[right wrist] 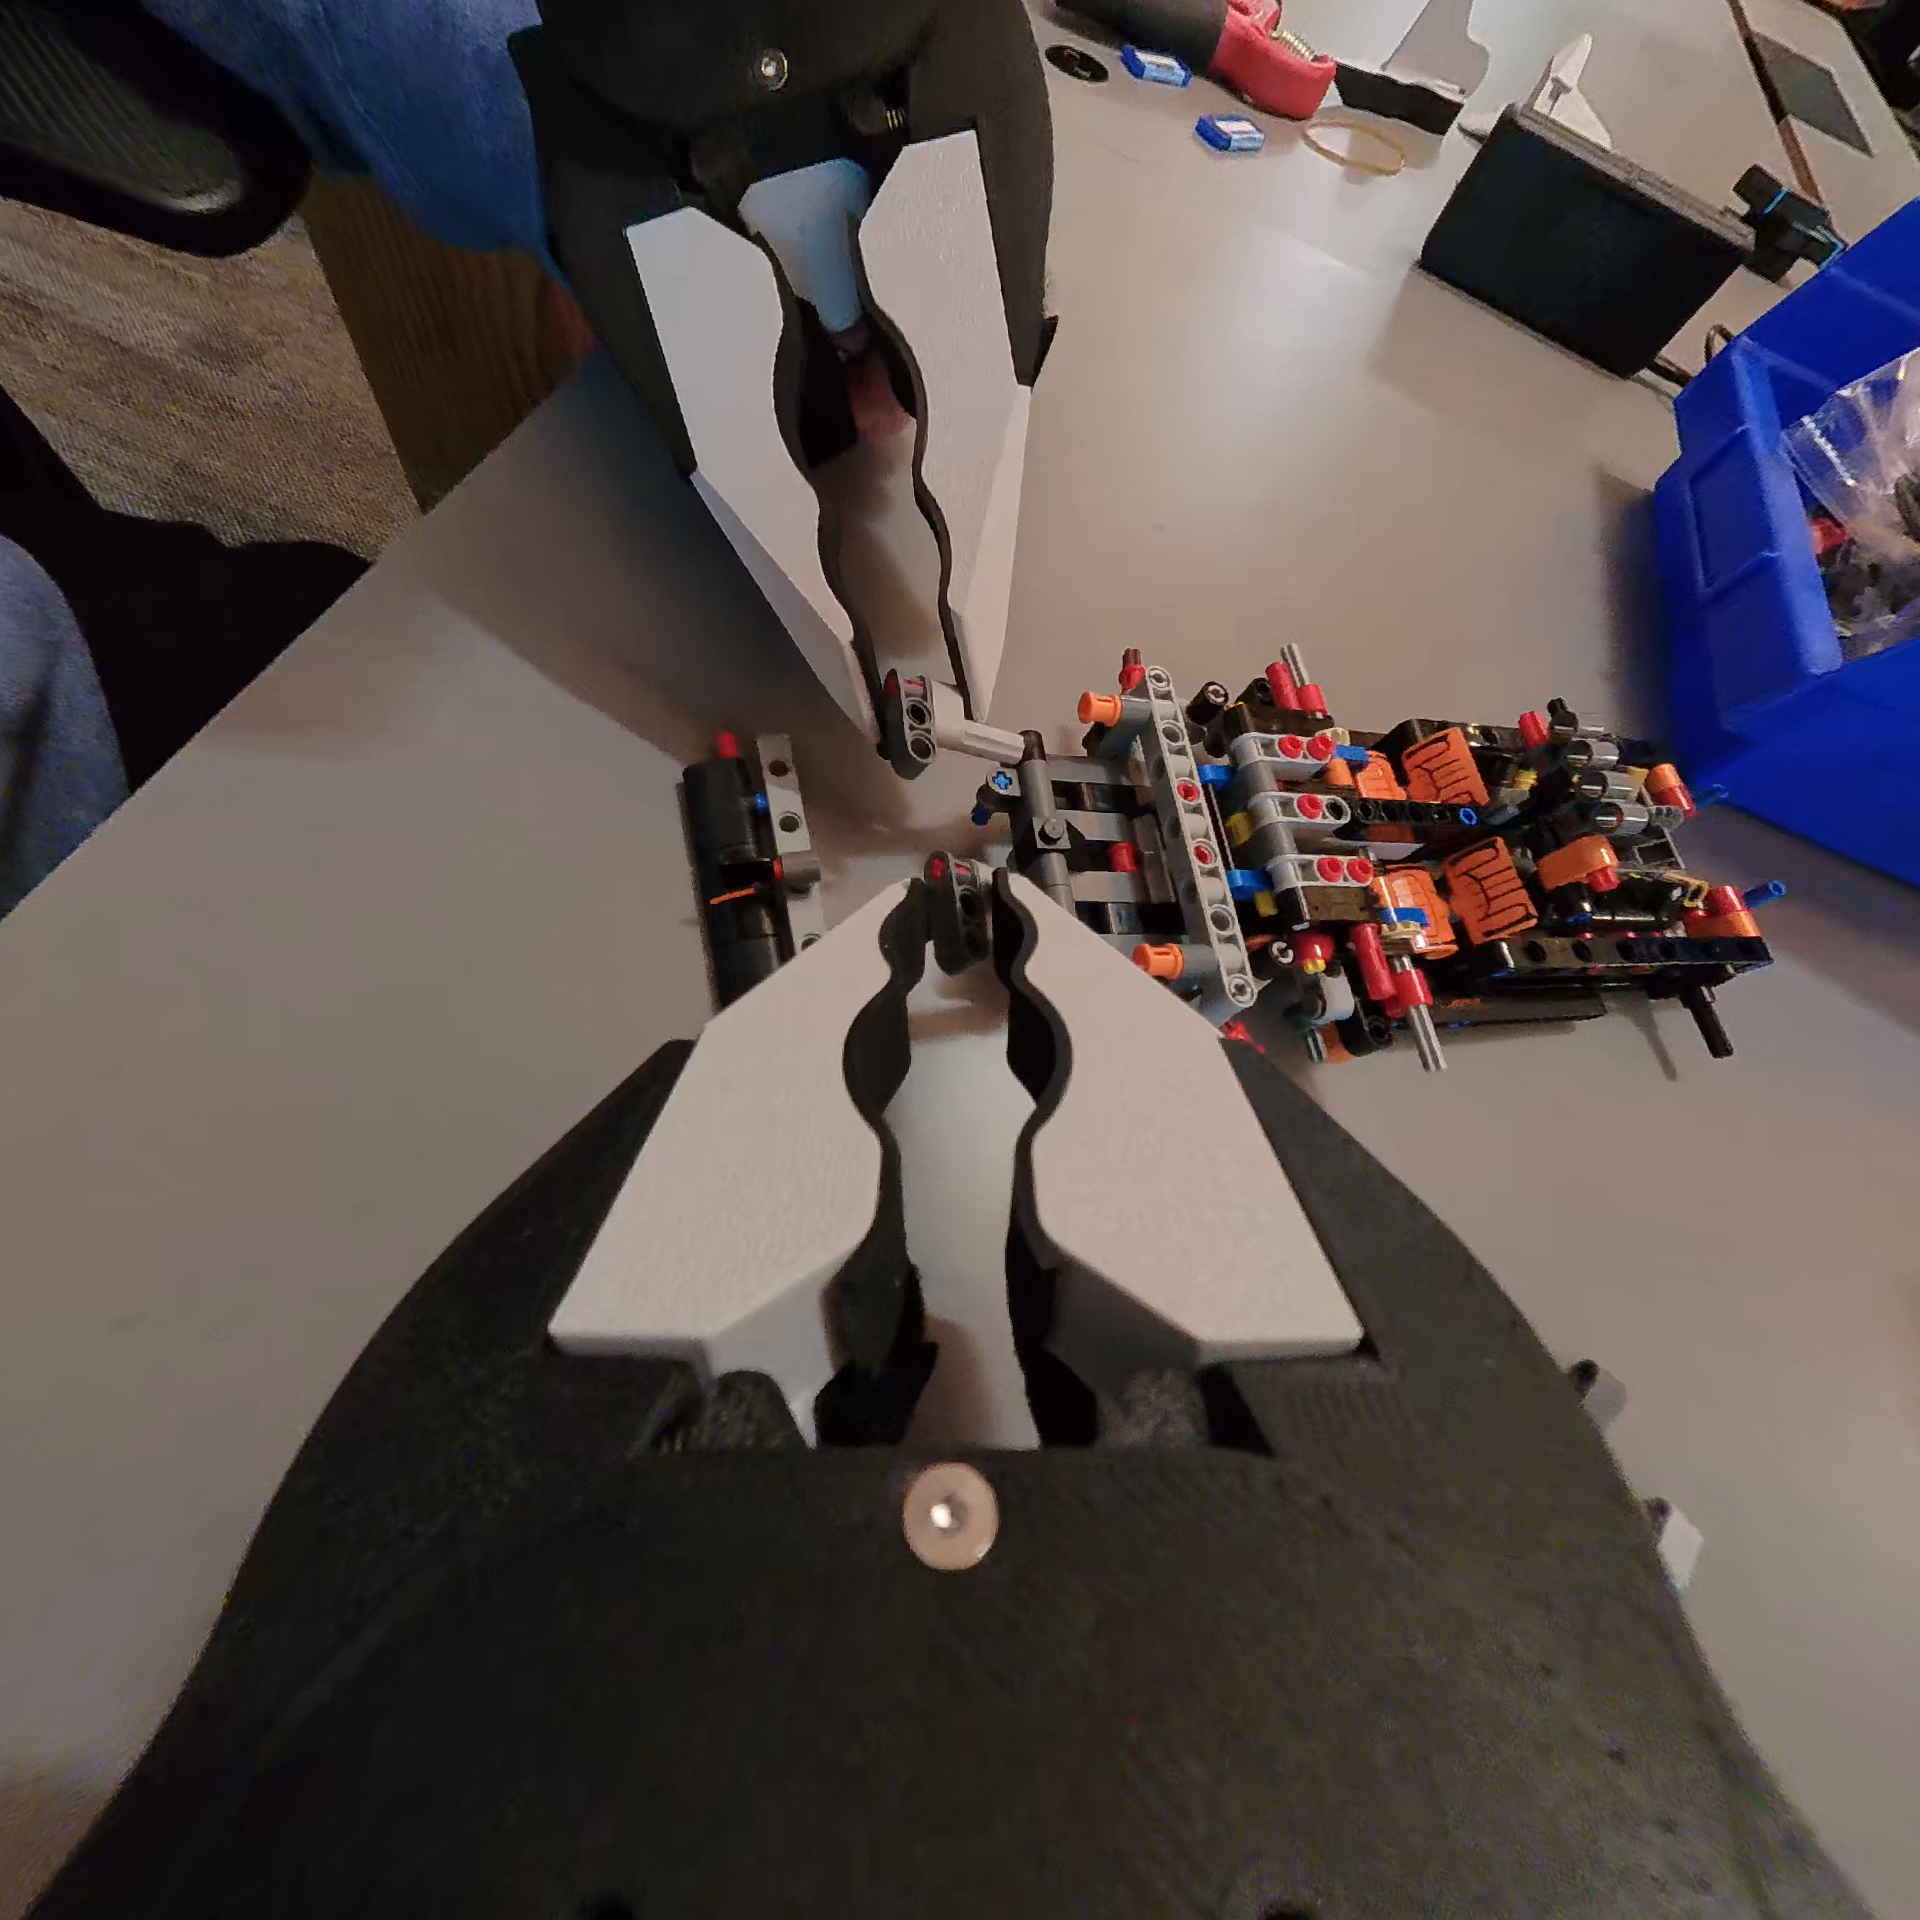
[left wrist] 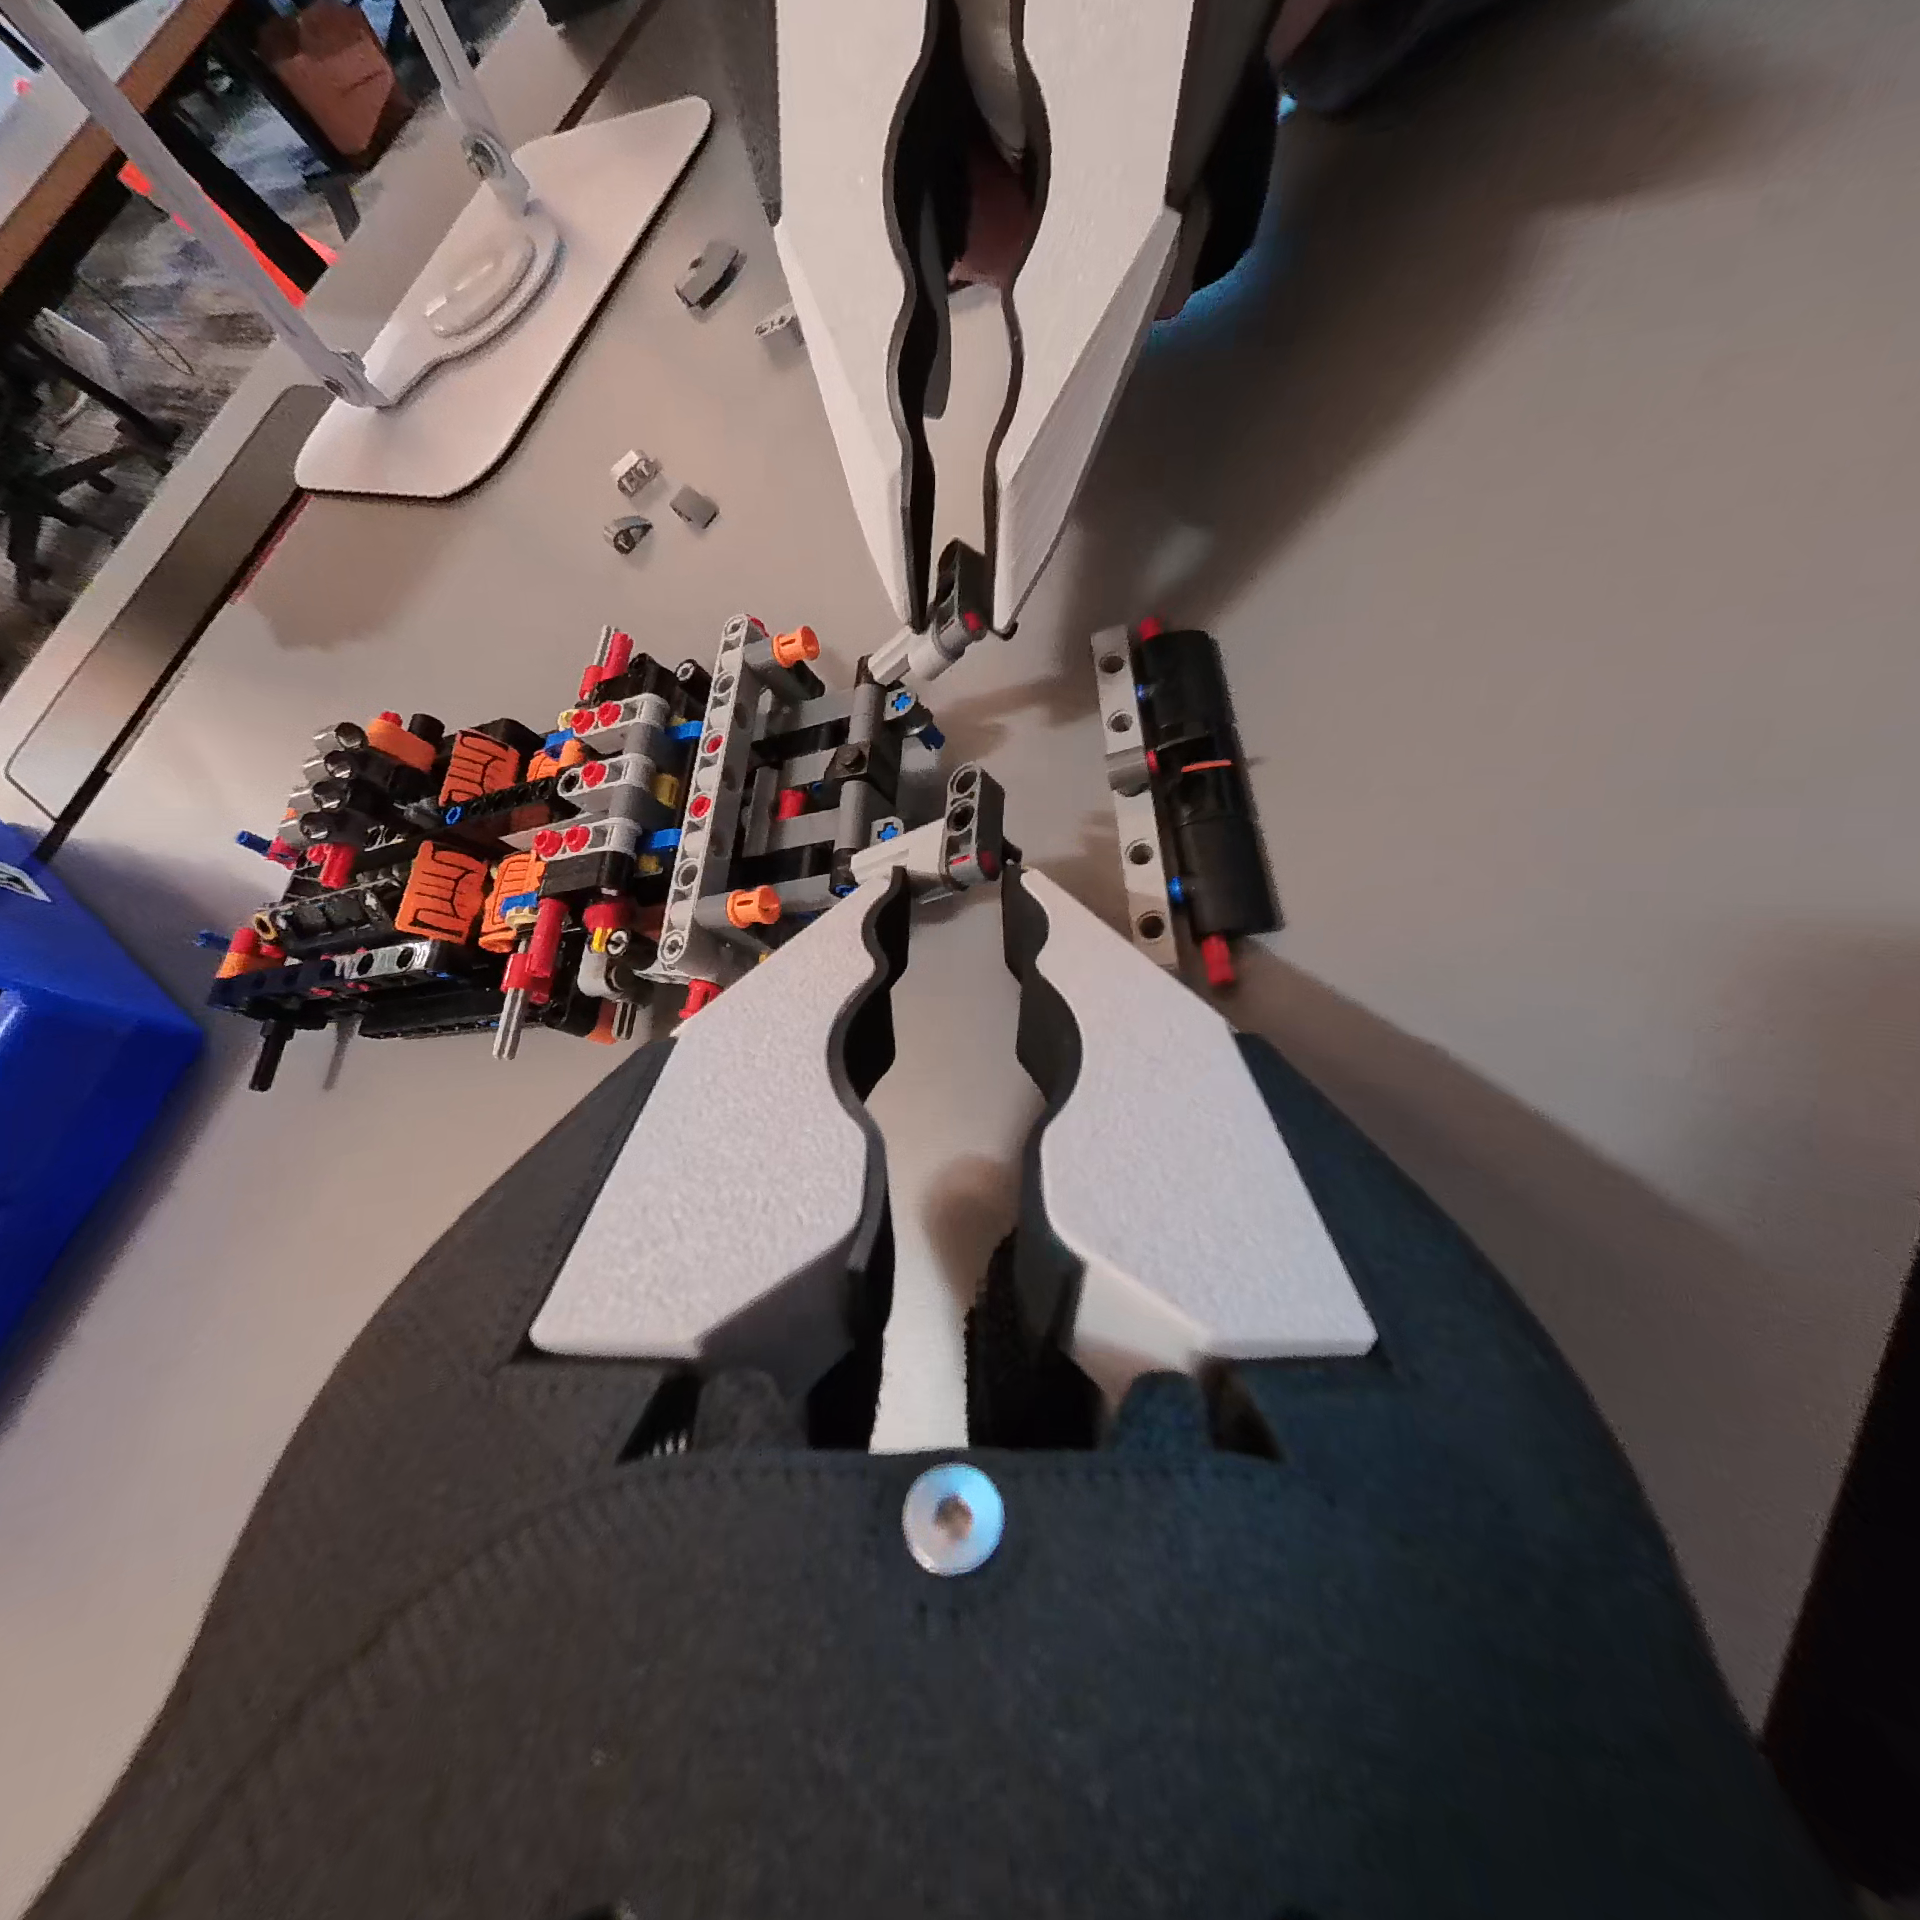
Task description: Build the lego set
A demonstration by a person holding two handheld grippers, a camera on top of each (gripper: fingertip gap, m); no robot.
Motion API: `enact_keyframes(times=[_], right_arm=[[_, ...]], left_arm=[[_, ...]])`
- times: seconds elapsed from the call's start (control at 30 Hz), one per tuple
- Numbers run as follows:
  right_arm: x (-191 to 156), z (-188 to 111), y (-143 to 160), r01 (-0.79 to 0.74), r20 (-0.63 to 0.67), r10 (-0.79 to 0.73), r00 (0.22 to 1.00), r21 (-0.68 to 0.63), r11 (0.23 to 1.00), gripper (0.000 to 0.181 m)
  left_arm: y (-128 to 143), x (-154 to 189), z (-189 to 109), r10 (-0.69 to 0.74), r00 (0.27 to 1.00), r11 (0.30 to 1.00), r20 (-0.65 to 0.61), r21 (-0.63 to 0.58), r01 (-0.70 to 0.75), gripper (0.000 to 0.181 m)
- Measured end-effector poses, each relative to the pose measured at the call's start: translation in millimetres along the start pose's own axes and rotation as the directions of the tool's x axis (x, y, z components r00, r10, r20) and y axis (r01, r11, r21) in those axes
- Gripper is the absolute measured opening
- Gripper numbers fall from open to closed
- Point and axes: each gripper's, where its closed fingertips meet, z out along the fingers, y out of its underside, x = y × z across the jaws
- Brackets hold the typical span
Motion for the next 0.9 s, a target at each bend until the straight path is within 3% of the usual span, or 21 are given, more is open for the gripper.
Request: enact_keyframes(times=[0.9], right_arm=[[-41, -8, -17, -0.088, 0.095, 0.082, 0.992, 0.069, 0.994, 0.007]], left_arm=[[-12, 40, -21, -0.038, 0.999, 0.999, -0.038, -0.021, 0.037, 0.014]])
